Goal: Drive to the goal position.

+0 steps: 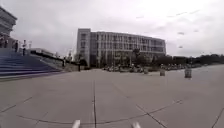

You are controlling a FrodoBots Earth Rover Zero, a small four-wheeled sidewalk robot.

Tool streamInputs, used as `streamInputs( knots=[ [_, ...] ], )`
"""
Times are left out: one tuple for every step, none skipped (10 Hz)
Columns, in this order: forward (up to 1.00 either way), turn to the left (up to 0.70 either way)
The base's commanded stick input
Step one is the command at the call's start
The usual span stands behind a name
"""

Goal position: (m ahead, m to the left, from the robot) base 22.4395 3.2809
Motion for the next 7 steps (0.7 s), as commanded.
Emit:
streamInputs(
  knots=[
    [1.0,0.0],
    [1.0,0.0],
    [1.0,0.0],
    [1.0,0.0],
    [1.0,0.0],
    [1.0,0.0],
    [1.0,0.0]
  ],
)
